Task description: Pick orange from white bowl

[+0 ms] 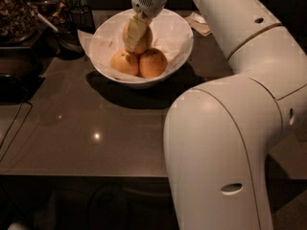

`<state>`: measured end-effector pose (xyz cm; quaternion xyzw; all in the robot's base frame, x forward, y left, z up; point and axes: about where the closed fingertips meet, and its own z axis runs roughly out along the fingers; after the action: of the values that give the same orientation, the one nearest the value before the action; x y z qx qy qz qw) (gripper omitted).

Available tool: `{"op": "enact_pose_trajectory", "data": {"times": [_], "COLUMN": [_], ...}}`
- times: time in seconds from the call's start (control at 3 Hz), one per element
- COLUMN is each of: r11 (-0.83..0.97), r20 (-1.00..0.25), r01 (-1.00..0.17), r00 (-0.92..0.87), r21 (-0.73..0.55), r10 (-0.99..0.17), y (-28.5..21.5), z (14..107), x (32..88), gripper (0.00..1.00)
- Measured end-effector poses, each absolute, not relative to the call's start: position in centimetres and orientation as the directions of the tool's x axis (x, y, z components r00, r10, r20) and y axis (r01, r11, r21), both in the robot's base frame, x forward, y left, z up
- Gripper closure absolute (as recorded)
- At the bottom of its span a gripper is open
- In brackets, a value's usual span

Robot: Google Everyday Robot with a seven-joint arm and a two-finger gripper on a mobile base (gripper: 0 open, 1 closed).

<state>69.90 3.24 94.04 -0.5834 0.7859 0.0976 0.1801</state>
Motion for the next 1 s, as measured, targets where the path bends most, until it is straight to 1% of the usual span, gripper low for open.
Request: {"op": "enact_pose_trajectory", "data": {"times": [0.33, 0.67, 1.0], "r11": [0.303, 0.292, 0.292], "r20": [-0.415, -0.465, -0.519], "r01": [-0.950, -0.947, -0.940], "r00": [-0.248, -0.202, -0.163], "r21": [-0.073, -0.131, -0.176], "r10": [-0.876, -0.862, -0.839], "y": [3.7, 3.7, 3.1], "z": [94.1, 96.8, 100.8], "x": [70.4, 69.0, 64.9], "gripper": [0.78, 0.99, 1.00]}}
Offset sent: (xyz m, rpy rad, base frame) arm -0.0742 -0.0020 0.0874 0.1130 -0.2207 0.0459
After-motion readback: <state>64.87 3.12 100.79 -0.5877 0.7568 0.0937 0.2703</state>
